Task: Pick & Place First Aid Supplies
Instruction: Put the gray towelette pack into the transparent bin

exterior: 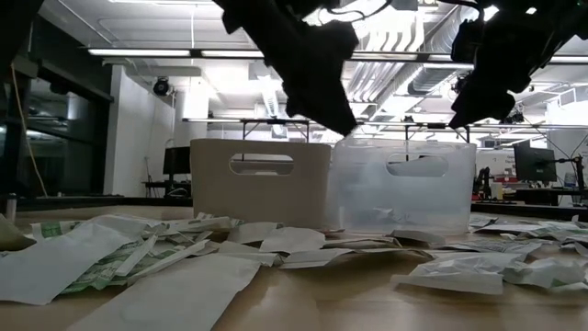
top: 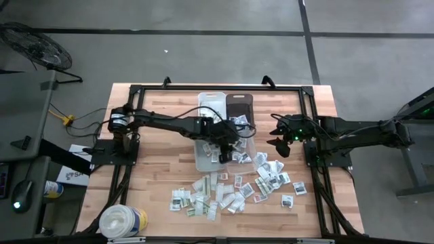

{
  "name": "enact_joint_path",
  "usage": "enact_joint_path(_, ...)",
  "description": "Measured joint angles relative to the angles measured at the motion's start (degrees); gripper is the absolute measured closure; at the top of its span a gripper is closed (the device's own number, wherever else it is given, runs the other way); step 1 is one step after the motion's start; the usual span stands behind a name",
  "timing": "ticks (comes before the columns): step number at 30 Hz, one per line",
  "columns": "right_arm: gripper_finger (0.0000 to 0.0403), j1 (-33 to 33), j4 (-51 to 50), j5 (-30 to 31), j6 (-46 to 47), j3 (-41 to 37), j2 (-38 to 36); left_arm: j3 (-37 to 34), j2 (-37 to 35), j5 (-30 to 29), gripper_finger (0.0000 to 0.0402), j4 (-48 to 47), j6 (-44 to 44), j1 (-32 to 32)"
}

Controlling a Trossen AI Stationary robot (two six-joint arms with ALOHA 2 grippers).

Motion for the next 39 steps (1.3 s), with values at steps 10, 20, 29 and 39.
enact_joint_path(10, 0.0181, 0.0, -0.2, -1.0, 0.0, 0.0, 0.0, 0.0, -8.0, -5.9, 0.0293, -19.8, 1.1, -8.4)
enact_joint_path(20, 0.0181, 0.0, -0.5, -1.2, -0.3, 0.0, 0.0, -1.7, -8.5, -9.6, 0.0296, -31.9, -14.3, -23.8)
enact_joint_path(29, 0.0181, 0.0, -0.5, -1.3, -0.6, 0.0, 0.0, -5.7, -8.5, -10.3, 0.0296, -31.9, -41.0, -37.2)
enact_joint_path(39, 0.0181, 0.0, -0.5, -1.0, 3.4, 0.0, 0.0, -8.8, -8.5, -10.5, 0.0231, -32.2, -75.7, -48.2)
